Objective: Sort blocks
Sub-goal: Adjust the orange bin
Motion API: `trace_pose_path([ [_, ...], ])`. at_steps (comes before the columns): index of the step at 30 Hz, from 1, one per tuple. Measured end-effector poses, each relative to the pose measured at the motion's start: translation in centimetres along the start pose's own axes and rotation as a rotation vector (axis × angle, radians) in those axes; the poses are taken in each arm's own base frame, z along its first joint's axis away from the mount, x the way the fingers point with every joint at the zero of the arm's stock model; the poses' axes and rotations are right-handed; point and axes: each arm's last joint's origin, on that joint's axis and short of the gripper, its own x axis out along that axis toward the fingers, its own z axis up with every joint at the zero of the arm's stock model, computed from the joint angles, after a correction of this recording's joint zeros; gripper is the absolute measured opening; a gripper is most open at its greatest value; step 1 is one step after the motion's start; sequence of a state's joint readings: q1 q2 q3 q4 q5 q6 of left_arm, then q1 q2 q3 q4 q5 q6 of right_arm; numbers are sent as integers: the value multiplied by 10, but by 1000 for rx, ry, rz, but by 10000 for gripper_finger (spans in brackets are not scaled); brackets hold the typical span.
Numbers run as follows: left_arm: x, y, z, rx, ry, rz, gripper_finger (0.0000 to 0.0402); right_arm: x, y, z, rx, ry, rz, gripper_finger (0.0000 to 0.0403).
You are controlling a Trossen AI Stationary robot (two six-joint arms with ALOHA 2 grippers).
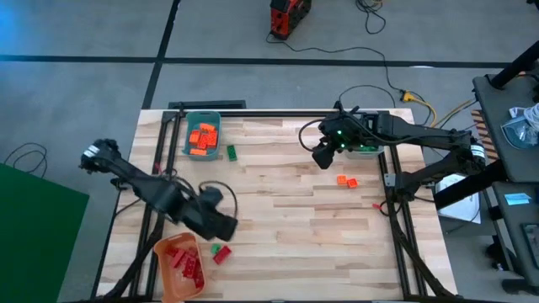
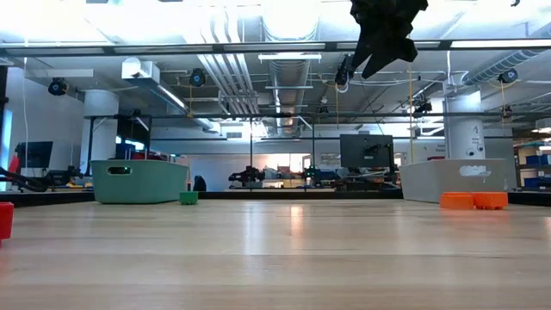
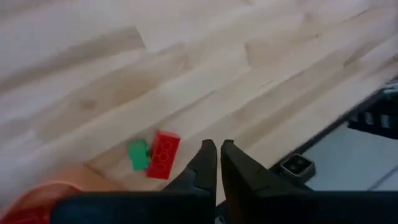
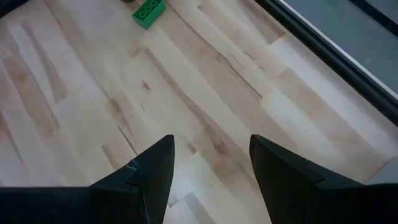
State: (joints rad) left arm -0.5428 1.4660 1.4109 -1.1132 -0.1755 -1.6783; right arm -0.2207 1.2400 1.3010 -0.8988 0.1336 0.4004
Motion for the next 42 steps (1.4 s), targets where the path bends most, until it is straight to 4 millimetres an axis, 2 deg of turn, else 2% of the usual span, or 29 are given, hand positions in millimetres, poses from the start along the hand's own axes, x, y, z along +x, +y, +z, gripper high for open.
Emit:
trace_pose_path([
  [4, 35, -12, -17, 2, 57, 88, 1, 0, 0, 0, 0, 0, 0, 201],
  [7, 52, -19, -32, 52, 141, 143, 0, 0, 0, 0, 0, 0, 0, 201],
  [14, 80, -24, -64, 153, 201, 216, 0, 0, 0, 0, 0, 0, 1, 201],
  [18, 93, -16, -80, 196, 245, 273, 0, 0, 0, 0, 0, -3, 2, 201],
  [25, 106, 0, -101, 208, 378, 380, 0, 0, 1, 1, 2, -14, 7, 201],
  [34, 106, 2, -104, 220, 417, 386, 0, 0, 1, 2, 2, -16, 8, 201],
  [42, 100, 7, -119, 245, 496, 404, 0, 0, 1, 2, 2, -17, 8, 201],
])
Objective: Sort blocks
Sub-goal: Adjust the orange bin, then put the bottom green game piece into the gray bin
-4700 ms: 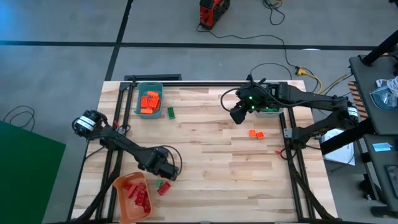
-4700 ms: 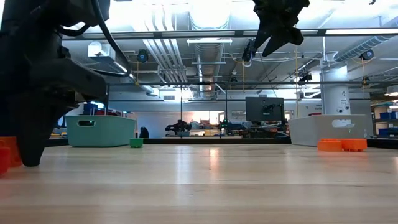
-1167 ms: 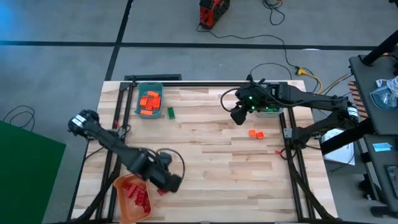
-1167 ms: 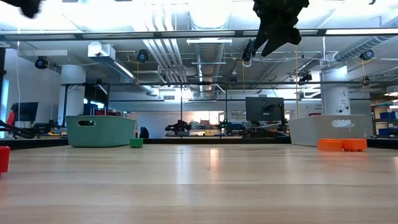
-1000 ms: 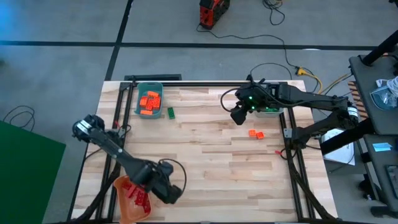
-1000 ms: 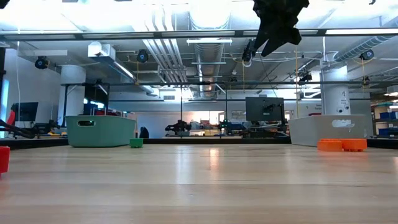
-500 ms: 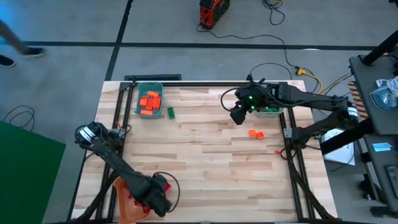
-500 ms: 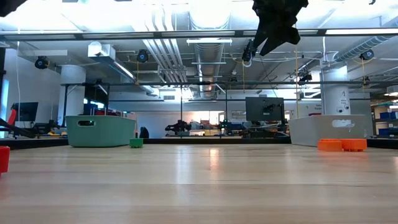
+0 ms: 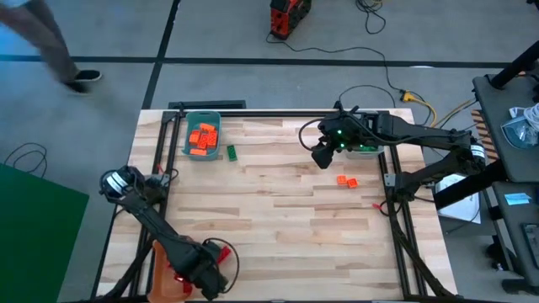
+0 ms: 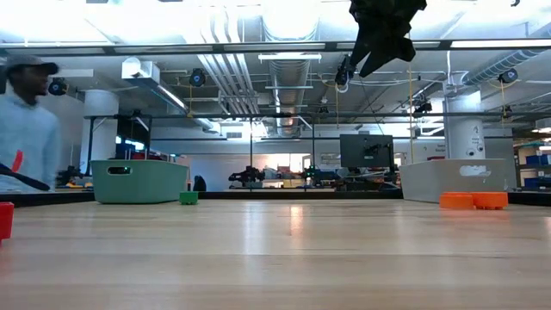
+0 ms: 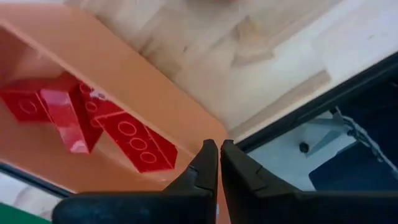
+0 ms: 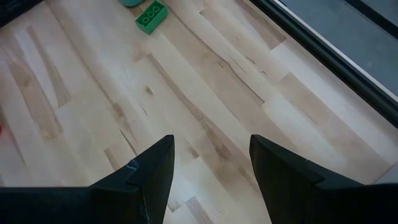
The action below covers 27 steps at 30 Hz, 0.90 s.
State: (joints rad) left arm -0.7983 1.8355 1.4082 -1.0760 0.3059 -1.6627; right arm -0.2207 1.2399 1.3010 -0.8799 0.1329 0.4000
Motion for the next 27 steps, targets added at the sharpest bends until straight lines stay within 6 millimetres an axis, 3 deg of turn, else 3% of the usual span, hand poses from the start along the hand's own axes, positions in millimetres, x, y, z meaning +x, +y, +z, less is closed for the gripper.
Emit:
trace_pose_path([
  [6, -11, 1, -4, 9, -6, -38, 0, 0, 0, 0, 1, 0, 0, 201],
  [12, -42, 0, 4, 37, -110, -155, 0, 0, 0, 0, 9, 0, 0, 201],
  [17, -63, 5, 24, 91, -172, -229, 0, 0, 0, 0, 21, -2, 1, 201],
  [27, -70, 14, 80, 161, -261, -211, 0, 0, 0, 0, 68, 1, 6, 201],
])
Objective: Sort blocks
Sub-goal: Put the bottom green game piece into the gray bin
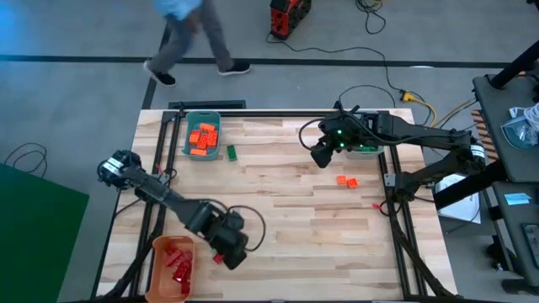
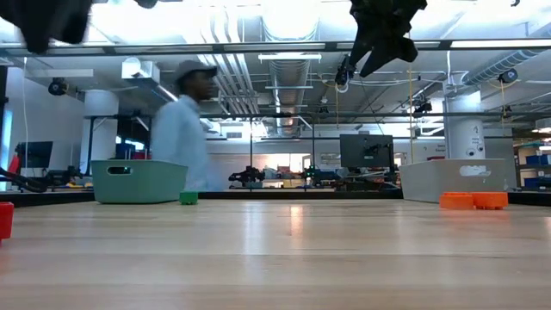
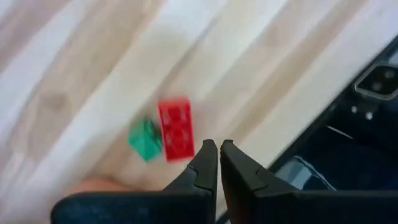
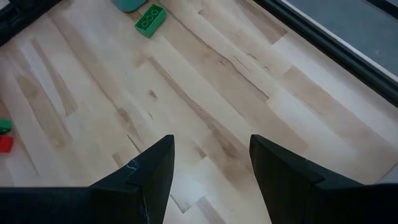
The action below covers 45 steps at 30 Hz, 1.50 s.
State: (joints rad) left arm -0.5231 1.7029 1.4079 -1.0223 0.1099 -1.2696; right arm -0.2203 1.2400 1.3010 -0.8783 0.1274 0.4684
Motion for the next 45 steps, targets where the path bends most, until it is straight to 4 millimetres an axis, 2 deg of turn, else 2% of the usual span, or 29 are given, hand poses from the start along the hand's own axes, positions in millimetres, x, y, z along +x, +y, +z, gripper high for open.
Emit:
trace_pose_path([
  [5, 18, 8, 10, 26, -24, -29, 0, 0, 0, 0, 17, 6, 1, 201],
  [8, 26, 11, 12, -15, -14, -49, 0, 0, 0, -1, 26, 7, 1, 201],
  [16, 29, 18, 14, -150, -63, 8, 0, 0, 0, 0, 46, 6, 1, 201],
  [20, 38, 31, 13, -226, -1, 73, 1, 1, 0, 0, 55, 7, 0, 201],
  [26, 51, 44, 8, -278, 81, 115, 36, 2, 0, 0, 57, 9, -1, 201],
  [36, 54, 48, 6, -282, 106, 132, 103, 2, 0, 0, 65, 9, -1, 201],
  [45, 56, 51, 4, -293, 156, 151, 114, 2, 0, 0, 66, 2, -8, 201],
])
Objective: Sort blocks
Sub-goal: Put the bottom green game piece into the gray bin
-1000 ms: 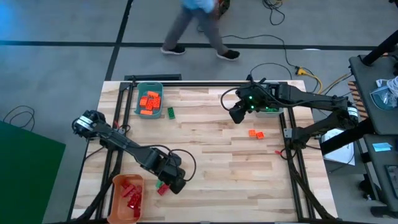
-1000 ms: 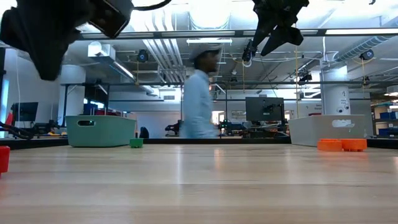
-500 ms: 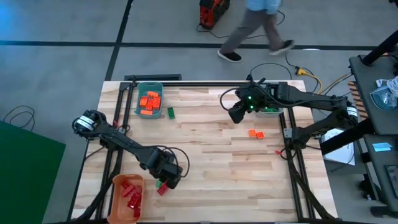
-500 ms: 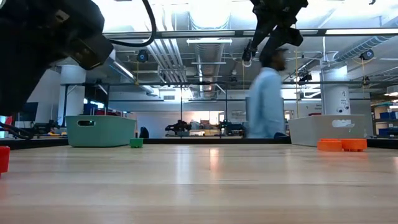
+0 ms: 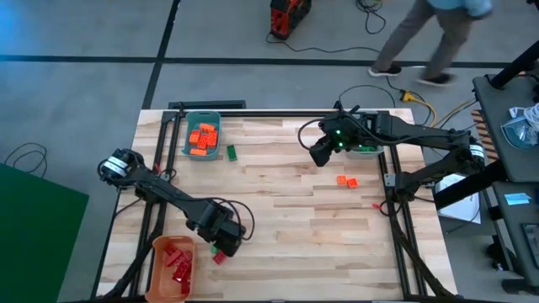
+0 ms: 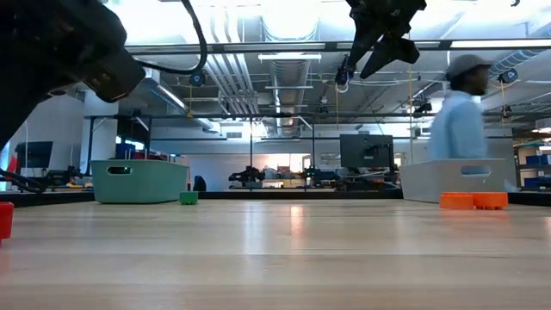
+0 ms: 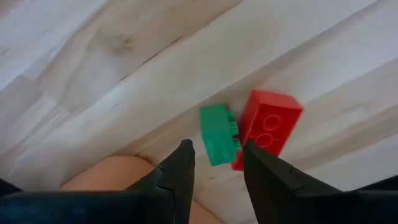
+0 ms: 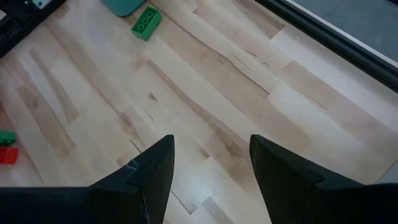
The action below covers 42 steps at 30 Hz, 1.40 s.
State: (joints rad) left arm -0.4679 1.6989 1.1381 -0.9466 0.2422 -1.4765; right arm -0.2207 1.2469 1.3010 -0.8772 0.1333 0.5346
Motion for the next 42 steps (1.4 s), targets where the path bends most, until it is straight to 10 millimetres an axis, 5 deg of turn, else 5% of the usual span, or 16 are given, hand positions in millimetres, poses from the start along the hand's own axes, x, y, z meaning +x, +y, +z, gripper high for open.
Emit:
trace_pose_path([
  [42, 19, 2, -1, 22, 9, -15, 114, 0, 0, 0, 34, -1, -1, 201],
])
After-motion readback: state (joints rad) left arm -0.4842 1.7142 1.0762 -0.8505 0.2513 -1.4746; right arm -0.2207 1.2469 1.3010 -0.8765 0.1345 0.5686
